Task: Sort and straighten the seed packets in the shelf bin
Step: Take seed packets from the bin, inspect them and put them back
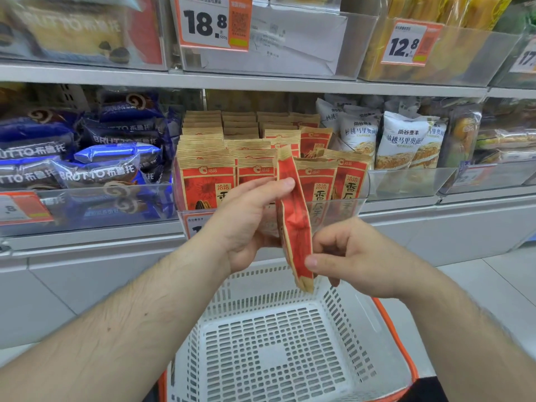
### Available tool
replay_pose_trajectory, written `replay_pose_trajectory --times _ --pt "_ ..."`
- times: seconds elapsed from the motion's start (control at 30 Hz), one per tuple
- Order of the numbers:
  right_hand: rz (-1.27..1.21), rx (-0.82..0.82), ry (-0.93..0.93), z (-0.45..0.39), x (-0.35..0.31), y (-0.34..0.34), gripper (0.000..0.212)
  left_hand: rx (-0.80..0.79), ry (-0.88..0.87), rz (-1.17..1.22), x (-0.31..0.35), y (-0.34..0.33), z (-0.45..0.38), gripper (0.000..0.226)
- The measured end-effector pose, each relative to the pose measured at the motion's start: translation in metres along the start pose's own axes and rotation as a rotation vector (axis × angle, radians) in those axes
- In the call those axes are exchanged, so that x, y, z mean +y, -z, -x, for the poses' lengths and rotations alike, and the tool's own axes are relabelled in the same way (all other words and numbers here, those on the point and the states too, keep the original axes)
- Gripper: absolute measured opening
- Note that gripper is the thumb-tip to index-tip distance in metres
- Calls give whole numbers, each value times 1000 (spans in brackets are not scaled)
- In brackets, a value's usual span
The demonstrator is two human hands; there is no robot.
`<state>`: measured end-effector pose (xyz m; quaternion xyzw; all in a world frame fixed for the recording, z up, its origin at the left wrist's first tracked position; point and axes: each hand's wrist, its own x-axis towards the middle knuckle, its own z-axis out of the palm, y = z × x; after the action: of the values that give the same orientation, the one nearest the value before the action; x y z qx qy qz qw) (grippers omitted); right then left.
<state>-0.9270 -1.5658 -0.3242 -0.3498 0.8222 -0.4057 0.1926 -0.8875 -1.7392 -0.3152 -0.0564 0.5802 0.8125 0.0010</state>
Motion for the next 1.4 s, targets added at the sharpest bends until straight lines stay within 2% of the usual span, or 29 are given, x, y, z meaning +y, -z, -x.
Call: replay_pose_trajectory --times 0.1,0.43,0.57,0.67,0.77,0.83,0.93,1.07,1.2,1.3,1.4 --pt "7 -28 -30 1 0 2 35 1 20 3 -1 0 1 23" --pt "-43 -58 -20 0 5 2 33 12 55 18 -4 2 -1 22" --pt "-50 -43 2 0 6 2 25 23 32 38 -5 3 -2 20" --pt "-189 80 53 -1 4 1 19 -36 6 52 -5 6 -3 14" --pt "-393 293 -24 -6 7 2 34 -135 4 124 -6 10 -3 18" --pt "-492 254 -125 -7 9 1 39 -194 7 198 -9 13 -3 35" --pt "-596 113 -146 -6 10 -3 46 -250 15 264 -12 12 -2 64" --pt "-538 118 -151 -6 10 -4 32 -145 89 261 -10 6 -1 61" --pt "-423 160 -191 -6 5 -9 30 -45 118 130 -8 3 -1 45" --pt "-337 240 -213 -8 8 -11 19 47 64 46 -8 3 -2 44" --pt "-254 246 -233 -8 12 -9 19 144 -6 -51 -10 7 -5 32"
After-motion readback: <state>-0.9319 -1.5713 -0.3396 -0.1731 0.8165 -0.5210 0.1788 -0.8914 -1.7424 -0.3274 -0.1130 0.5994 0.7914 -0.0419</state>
